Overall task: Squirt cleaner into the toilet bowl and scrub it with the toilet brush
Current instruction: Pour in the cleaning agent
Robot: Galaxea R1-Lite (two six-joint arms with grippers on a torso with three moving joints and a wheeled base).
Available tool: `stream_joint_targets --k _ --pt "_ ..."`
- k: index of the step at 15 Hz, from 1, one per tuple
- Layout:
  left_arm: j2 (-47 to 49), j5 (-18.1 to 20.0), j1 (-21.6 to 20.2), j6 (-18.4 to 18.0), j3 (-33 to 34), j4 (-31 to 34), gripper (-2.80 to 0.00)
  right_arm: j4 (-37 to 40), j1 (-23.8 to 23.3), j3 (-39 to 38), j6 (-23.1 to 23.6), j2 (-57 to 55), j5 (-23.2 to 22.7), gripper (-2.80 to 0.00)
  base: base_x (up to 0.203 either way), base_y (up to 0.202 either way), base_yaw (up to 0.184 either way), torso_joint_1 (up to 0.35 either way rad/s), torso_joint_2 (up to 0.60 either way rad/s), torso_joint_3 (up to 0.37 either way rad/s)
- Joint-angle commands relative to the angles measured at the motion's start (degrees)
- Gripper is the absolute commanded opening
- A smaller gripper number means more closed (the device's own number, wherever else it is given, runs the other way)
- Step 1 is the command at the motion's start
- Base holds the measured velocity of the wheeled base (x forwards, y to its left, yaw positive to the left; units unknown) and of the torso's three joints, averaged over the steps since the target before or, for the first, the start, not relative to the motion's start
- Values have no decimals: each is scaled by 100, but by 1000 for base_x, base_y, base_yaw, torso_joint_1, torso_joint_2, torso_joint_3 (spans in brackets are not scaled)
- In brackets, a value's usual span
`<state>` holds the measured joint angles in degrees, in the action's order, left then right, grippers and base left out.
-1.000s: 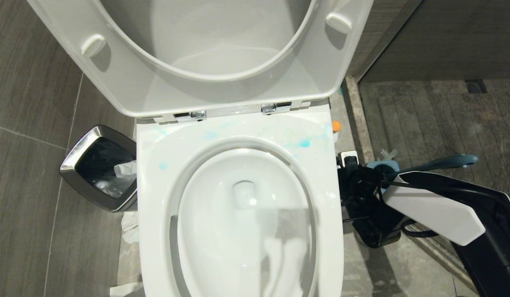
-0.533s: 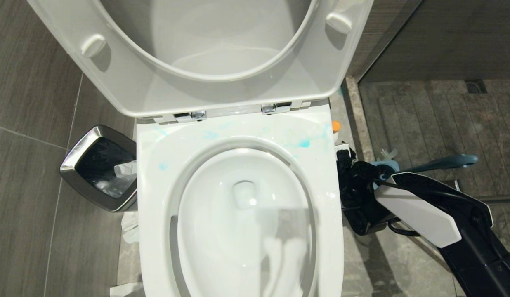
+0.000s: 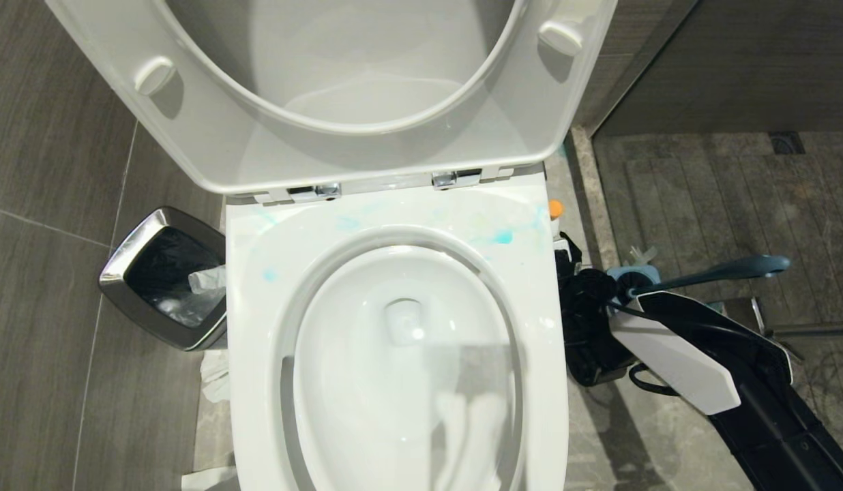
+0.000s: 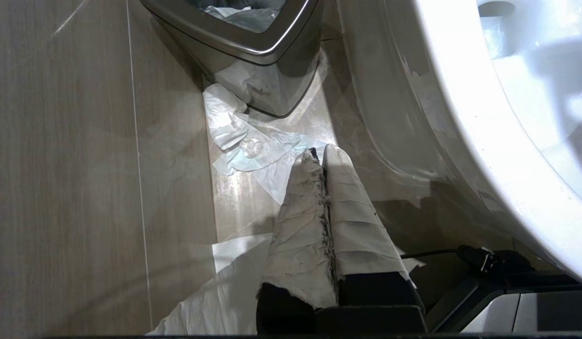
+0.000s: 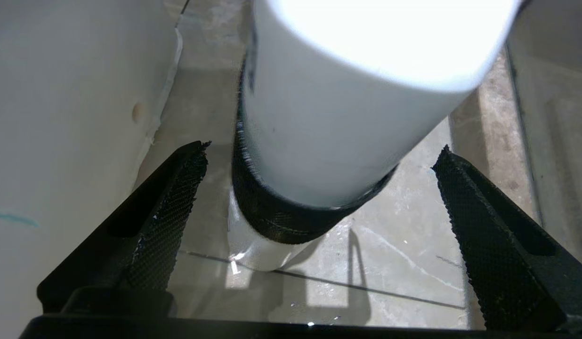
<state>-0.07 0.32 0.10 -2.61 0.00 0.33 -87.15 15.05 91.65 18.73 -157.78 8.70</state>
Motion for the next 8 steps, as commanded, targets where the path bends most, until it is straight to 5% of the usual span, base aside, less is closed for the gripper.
stream_joint_targets --k 1,8 --pt "7 3 -1 4 0 2 -280 -51 -2 170 72 -99 8 0 0 0 0 0 0 0" --pt "7 3 -1 6 0 2 -280 -51 -2 545 289 -390 17 0 0 0 0 0 0 0"
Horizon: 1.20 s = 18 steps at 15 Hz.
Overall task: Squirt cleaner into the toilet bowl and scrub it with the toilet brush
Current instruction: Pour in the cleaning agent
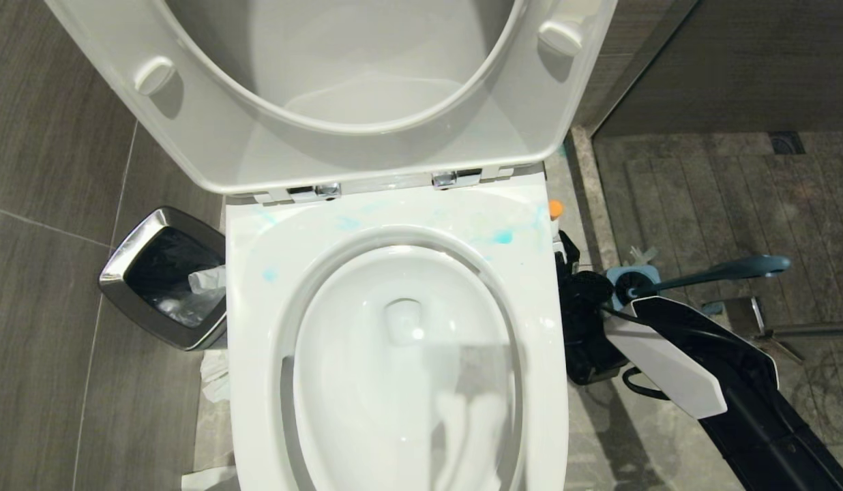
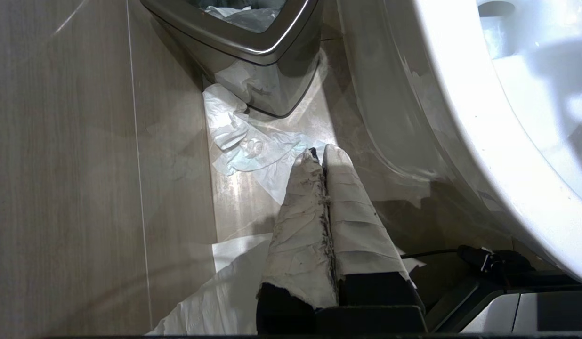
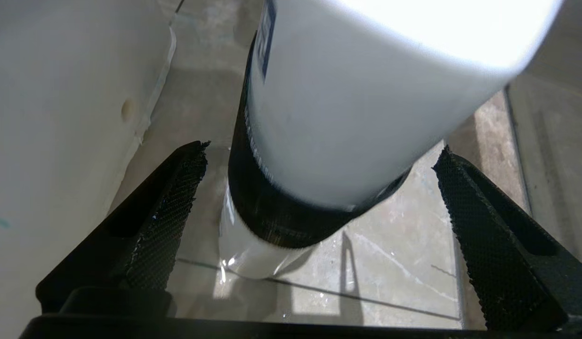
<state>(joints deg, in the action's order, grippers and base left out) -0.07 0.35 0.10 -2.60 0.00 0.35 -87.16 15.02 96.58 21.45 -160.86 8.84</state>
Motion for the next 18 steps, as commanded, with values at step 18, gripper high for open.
stream_joint_targets --k 18 --pt "7 0 -1 -4 0 0 -280 -50 -17 1065 298 -420 -8 0 0 0 0 0 0 0"
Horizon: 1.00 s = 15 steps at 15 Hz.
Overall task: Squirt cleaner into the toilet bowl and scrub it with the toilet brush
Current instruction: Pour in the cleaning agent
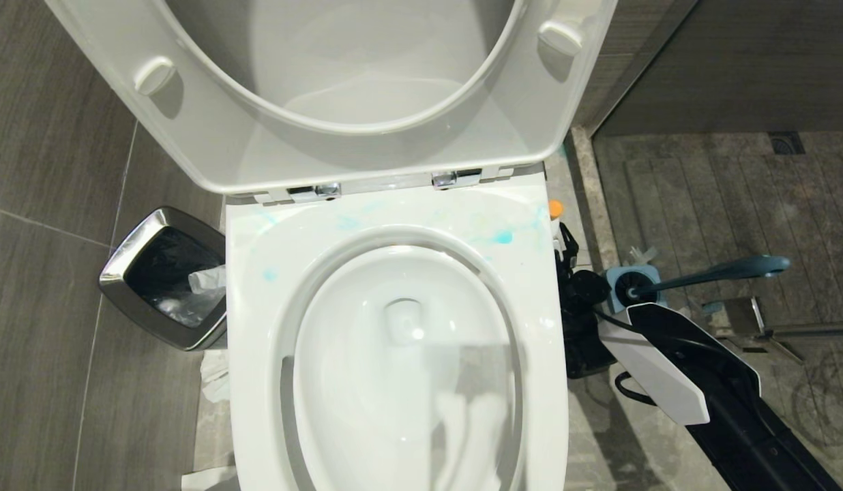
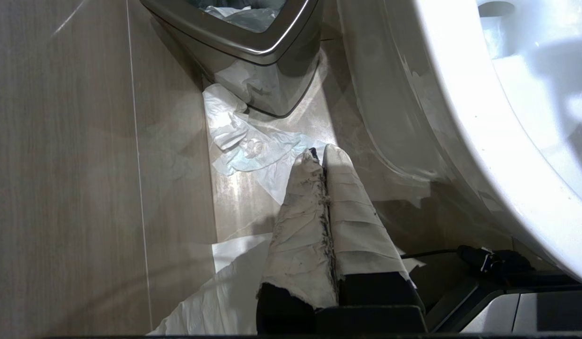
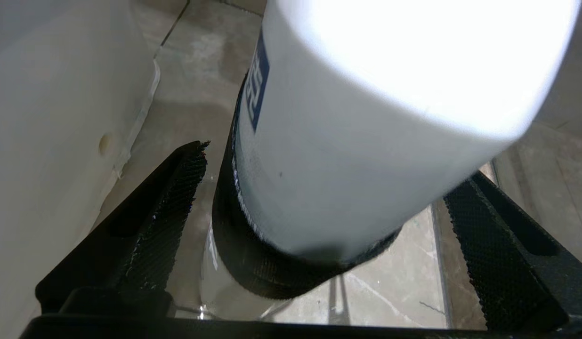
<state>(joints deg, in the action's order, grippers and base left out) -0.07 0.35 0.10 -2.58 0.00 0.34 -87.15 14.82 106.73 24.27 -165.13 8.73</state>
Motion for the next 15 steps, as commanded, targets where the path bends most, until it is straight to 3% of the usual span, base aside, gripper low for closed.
stream_joint_targets --k 1,4,5,15 --pt "7 0 -1 3 0 1 -280 -51 1 131 16 8 3 0 0 0 0 0 0 0" --pt "7 0 -1 -5 0 1 -280 -51 -6 142 7 8 -12 0 0 0 0 0 0 0" --pt "7 0 -1 -6 0 1 -280 -51 3 147 7 8 -64 -280 0 0 0 0 0 0" --pt "7 0 -1 0 0 1 -280 -51 -47 -102 60 174 -52 -280 0 0 0 0 0 0"
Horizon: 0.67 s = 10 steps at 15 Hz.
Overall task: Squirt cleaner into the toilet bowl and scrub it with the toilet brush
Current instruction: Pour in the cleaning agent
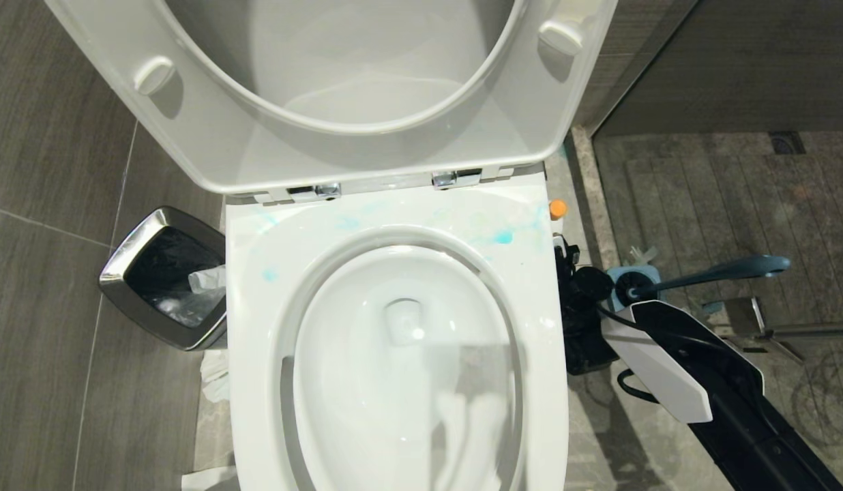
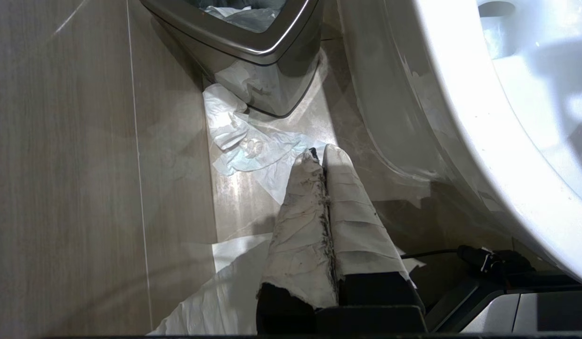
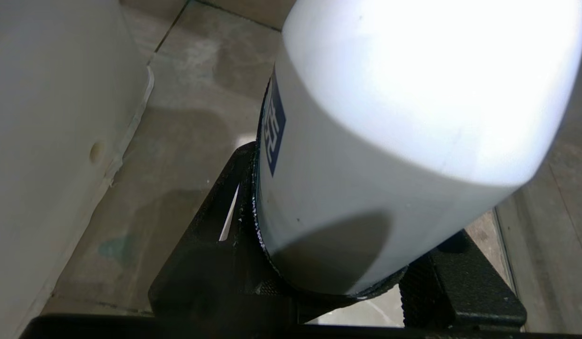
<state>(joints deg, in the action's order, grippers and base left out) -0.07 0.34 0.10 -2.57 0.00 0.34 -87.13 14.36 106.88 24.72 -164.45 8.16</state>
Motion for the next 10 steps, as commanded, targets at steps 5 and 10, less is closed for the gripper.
stream_joint_targets --k 5,10 --pt "7 1 -1 2 0 1 -280 -54 10 -1221 31 858 121 -280 0 0 0 0 0 0" --pt "7 1 -1 2 0 1 -280 -54 14 -2840 -23 2339 133 -280 0 0 0 0 0 0"
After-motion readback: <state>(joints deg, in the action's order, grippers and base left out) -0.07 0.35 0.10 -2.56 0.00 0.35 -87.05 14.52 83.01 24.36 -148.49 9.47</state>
